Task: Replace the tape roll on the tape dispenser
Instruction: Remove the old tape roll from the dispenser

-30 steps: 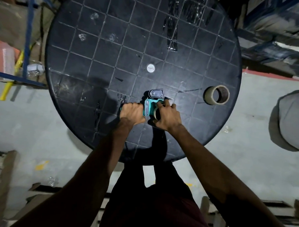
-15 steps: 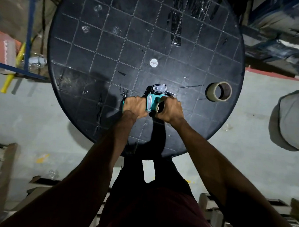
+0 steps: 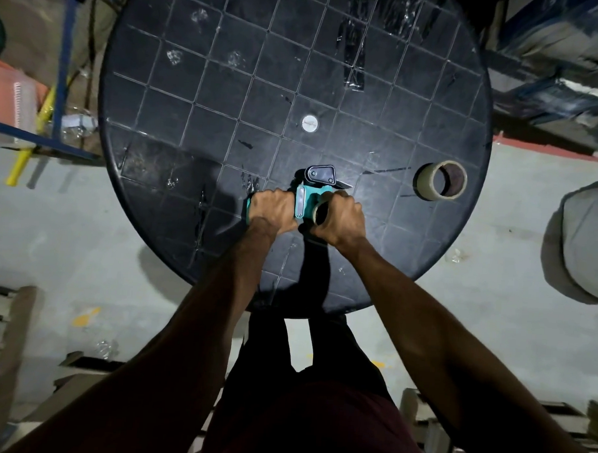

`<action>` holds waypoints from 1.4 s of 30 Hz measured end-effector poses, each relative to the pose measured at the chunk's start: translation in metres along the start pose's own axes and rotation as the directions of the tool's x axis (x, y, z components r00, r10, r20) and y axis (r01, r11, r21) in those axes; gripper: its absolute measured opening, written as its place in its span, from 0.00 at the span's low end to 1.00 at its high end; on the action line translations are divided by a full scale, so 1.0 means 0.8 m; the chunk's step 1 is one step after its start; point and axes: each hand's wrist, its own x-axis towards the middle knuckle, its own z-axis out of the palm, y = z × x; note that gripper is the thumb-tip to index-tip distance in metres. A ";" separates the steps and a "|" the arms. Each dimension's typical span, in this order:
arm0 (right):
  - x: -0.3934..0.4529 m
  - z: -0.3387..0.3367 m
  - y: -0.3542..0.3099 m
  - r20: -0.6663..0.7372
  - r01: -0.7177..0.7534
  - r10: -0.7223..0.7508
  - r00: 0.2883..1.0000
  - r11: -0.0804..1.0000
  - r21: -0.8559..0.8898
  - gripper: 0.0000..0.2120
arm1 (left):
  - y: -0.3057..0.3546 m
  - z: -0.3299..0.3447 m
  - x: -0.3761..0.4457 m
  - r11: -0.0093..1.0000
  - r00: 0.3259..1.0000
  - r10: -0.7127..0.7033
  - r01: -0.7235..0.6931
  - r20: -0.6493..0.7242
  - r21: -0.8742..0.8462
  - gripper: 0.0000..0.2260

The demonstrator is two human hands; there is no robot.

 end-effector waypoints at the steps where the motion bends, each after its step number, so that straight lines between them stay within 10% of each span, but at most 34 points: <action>1: 0.001 -0.001 0.001 0.012 0.005 -0.005 1.000 1.000 -0.009 0.33 | 0.000 0.001 0.001 1.000 1.000 0.000 0.000 -0.004 -0.002 0.13; 15: 0.000 -0.002 0.001 -0.058 -0.143 0.157 0.986 0.969 0.203 0.28 | 0.001 0.003 0.005 1.000 1.000 0.000 0.000 -0.018 0.002 0.13; 42: -0.007 -0.002 -0.003 -0.010 -0.064 0.064 0.998 0.996 0.067 0.33 | 0.002 0.003 0.007 1.000 1.000 0.002 -0.002 -0.027 -0.018 0.15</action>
